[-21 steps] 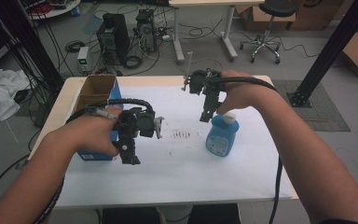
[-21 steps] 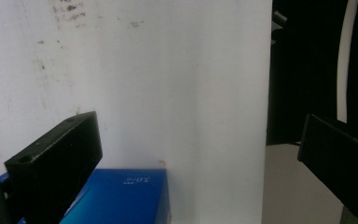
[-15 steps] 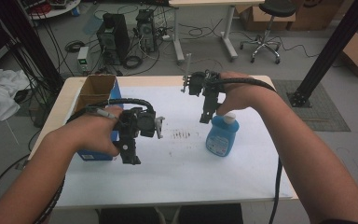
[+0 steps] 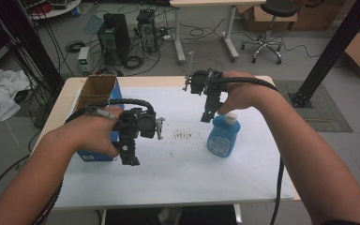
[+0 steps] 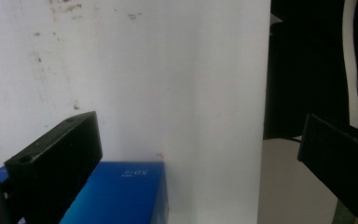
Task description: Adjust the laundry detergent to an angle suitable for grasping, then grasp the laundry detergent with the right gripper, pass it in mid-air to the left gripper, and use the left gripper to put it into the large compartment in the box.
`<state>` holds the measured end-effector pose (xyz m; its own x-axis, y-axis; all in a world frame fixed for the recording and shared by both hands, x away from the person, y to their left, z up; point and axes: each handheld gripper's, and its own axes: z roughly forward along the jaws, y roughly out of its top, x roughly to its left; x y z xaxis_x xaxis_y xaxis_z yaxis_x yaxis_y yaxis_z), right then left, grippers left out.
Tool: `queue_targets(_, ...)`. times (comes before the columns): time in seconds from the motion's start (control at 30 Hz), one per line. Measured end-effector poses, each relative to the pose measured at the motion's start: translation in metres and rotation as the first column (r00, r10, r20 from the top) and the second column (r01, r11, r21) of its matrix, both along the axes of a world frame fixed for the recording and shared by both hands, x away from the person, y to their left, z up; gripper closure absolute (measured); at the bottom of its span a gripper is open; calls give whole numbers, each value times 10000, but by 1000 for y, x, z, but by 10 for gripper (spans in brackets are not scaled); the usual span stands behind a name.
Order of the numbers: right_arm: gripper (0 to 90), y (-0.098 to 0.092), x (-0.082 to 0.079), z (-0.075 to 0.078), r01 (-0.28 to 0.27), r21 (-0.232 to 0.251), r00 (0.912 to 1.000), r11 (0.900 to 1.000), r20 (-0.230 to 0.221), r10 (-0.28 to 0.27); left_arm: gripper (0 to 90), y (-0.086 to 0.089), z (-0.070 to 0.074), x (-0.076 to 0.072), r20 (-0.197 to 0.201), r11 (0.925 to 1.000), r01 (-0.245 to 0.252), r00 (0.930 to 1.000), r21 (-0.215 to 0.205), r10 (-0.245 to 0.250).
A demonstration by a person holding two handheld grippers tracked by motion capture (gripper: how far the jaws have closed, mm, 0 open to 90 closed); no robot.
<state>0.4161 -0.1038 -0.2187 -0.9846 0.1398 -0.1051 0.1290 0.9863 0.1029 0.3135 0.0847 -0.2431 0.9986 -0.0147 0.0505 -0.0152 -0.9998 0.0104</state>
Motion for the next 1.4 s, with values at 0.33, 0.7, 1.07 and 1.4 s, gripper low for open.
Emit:
queue_targets(0.33,0,-2,2,-6,40,-102,10000,9999,-48,-40,1,-2,-4,1,-1,9999,67,10000,-111,-67)
queue_targets(0.7,0,0,4,-7,72,-163,10000,9998,-41,-73,1,1,-4,-1,2,10000,54,10000,-63,-54)
queue_targets(1.07,0,-9,0,-12,280,1458,9994,9889,175,-309,1,-4,-7,-1,11,9997,214,9998,-115,-214)
queue_targets(1.4,0,-45,-6,-7,691,3930,9938,9169,534,-977,1,-10,-4,-2,113,9991,395,9992,-133,-394)
